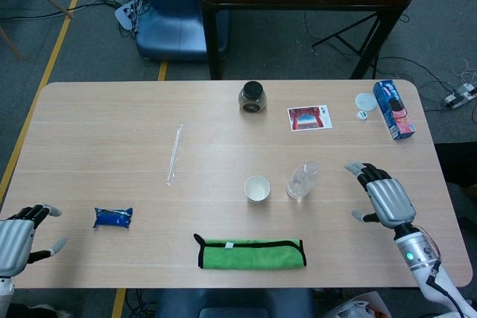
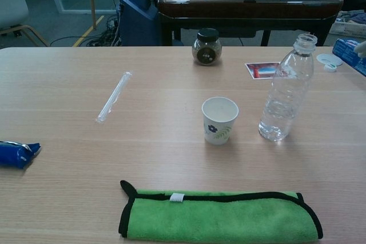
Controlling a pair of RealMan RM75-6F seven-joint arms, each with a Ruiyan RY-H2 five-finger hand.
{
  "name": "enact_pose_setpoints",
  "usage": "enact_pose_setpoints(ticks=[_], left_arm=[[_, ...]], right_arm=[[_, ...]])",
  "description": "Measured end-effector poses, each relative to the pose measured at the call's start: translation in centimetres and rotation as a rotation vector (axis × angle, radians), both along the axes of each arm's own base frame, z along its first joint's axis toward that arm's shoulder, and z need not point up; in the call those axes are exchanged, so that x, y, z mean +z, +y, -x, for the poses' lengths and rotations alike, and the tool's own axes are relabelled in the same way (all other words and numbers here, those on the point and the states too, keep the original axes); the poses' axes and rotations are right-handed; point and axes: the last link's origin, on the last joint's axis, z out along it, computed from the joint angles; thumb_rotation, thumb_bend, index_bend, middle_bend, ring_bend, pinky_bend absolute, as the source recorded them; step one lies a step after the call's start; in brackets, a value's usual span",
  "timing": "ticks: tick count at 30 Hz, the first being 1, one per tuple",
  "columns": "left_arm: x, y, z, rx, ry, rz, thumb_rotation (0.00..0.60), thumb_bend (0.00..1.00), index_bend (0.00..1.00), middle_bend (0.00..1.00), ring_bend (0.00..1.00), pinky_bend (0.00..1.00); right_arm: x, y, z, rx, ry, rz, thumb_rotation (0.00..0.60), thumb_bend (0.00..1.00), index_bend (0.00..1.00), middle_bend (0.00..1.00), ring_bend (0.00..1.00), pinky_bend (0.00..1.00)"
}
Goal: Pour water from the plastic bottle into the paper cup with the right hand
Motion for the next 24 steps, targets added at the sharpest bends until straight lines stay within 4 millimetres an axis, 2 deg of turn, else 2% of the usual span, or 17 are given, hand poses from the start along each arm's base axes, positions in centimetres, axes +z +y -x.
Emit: enact_pose_setpoints(ticks=[8, 20, 24], left_arm=[[-0.1, -0.2, -0.4, -0.019, 0.003, -0.001, 0.600, 0.13, 0.41, 0.39, 0.39, 0.59], [-0.4, -0.3, -0.1, -0.029, -0.006, 0.004, 0.600, 0.13, 0.41, 0.39, 0.39, 0.59], [-0.4, -0.2, 0.0, -0.028, -0.005, 0.004, 0.600, 0.13, 0.41, 0.39, 0.39, 0.59]], right_arm=[[1.2, 3.8, 1.2, -0.014, 0.014, 0.039, 0.600, 0.00, 0.13, 0.14, 0.11, 0.24], [2.2, 7.3, 2.1, -0.041, 0.083, 0.080, 0.600, 0.00, 0.13, 0.15, 0.11, 0.24], [2.5, 7.8, 1.7, -0.038, 0.103, 0.081, 0.600, 0.00, 0.13, 0.15, 0.11, 0.24]])
